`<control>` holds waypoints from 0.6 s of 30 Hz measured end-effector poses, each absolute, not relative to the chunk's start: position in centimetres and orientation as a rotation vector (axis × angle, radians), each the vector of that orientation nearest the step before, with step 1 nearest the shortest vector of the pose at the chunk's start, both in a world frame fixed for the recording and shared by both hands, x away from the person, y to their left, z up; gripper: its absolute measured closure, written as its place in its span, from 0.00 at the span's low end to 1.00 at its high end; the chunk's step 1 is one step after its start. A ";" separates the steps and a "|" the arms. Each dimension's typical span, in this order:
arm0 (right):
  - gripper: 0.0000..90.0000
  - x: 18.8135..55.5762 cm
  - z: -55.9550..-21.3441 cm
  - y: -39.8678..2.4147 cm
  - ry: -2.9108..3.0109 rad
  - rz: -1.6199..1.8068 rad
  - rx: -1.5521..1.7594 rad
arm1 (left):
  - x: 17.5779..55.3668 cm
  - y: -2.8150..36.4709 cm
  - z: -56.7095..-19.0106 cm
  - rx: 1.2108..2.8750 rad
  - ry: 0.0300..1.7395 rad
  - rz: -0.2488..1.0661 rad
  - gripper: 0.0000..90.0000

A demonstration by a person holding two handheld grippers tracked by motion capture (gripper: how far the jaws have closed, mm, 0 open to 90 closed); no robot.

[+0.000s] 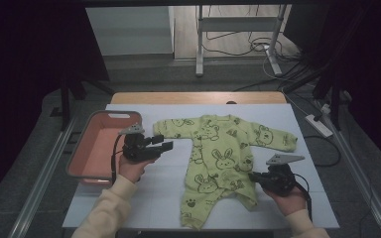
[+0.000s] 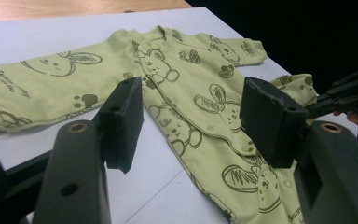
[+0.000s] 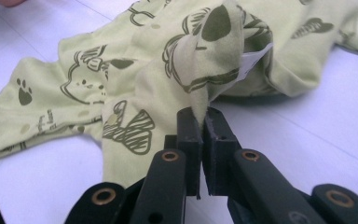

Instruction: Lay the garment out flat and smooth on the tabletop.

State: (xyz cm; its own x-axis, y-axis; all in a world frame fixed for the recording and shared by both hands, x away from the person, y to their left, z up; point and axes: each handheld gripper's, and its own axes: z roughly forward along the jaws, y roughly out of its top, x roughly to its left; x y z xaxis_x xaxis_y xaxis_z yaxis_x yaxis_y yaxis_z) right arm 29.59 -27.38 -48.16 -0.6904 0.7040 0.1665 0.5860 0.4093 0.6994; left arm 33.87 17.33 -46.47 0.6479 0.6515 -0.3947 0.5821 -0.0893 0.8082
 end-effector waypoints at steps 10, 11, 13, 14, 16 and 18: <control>0.95 28.9 -47.2 -29.3 2.430 1.169 1.189 | 33.9 17.3 -46.5 1.761 1.000 0.080 0.44; 0.95 28.9 -47.0 -29.3 2.419 1.185 1.188 | 33.9 17.4 -46.5 1.761 1.000 0.081 0.44; 0.95 28.9 -46.5 -29.2 2.405 1.223 1.188 | 33.9 17.4 -46.5 1.760 1.001 0.080 0.44; 0.95 28.9 -46.3 -28.9 2.401 1.246 1.180 | 33.9 17.3 -46.4 1.760 1.001 0.081 0.44; 0.95 28.9 -46.1 -28.1 2.407 1.278 1.160 | 33.9 17.3 -46.4 1.759 1.000 0.080 0.44; 0.95 29.0 -46.1 -26.9 2.431 1.313 1.136 | 33.8 17.2 -46.4 1.761 0.999 0.081 0.44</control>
State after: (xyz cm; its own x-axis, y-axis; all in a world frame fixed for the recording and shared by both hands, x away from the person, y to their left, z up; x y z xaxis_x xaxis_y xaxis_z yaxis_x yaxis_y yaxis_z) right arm 28.98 -26.94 -46.05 -0.7005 0.6827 0.2077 0.5479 0.3281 0.7695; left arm 33.84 17.24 -46.44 0.6474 0.6532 -0.3927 0.5813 -0.0900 0.8087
